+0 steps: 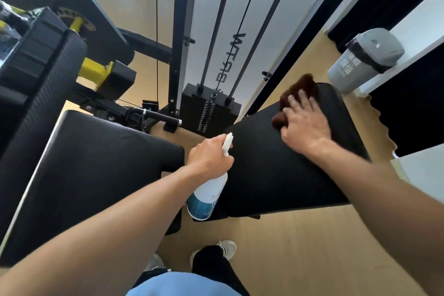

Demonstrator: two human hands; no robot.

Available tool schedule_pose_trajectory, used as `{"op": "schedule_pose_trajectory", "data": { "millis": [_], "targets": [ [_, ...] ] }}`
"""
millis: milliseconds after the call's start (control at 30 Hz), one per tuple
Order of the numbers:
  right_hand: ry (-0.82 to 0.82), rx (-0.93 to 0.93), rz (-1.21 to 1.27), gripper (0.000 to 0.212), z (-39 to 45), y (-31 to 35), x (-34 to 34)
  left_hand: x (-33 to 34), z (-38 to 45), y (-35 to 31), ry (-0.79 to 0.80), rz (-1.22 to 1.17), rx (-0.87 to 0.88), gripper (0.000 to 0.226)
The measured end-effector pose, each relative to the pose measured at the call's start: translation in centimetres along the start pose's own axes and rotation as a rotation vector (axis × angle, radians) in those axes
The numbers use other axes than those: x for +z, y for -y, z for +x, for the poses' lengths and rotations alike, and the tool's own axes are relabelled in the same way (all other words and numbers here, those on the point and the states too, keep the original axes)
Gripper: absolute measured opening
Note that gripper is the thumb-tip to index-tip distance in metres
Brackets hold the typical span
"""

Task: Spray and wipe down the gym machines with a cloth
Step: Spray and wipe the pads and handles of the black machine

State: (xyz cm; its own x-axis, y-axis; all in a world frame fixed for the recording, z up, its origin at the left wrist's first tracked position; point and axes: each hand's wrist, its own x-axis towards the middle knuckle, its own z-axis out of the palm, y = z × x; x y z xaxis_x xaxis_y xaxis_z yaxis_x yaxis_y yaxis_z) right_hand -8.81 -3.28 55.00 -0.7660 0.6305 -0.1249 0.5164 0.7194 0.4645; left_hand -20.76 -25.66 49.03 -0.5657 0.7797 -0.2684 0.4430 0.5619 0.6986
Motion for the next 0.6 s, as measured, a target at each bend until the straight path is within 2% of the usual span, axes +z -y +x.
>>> {"op": "schedule_pose_trajectory", "data": {
  "millis": [67,167,267,333,467,600],
  "targets": [
    [0.045,-0.123,0.06,0.067,-3.7,3.8,2.2,0.3,0.2,-0.1,0.005,-0.022,-0.013,0.03],
    [0.196,-0.344,0.087,0.068,-10.1,8.9,5.8,0.8,0.6,-0.7,0.001,-0.015,-0.009,0.027],
    [0.211,-0.386,0.048,0.058,-10.4,8.9,5.9,0.9,1.0,-0.9,-0.01,-0.032,0.008,0.023],
    [0.115,-0.304,-0.008,0.054,-7.2,6.1,4.2,0.8,1.4,-1.1,-0.005,-0.032,0.015,0.024],
    [-0.082,0.049,-0.085,0.054,-1.4,-1.7,-0.8,0.8,2.2,-2.6,-0.015,-0.016,0.049,0.029],
    [-0.102,0.222,-0.016,0.059,-2.0,-4.5,-2.7,1.4,2.4,-3.6,-0.036,-0.011,0.071,0.03]
  ]
}}
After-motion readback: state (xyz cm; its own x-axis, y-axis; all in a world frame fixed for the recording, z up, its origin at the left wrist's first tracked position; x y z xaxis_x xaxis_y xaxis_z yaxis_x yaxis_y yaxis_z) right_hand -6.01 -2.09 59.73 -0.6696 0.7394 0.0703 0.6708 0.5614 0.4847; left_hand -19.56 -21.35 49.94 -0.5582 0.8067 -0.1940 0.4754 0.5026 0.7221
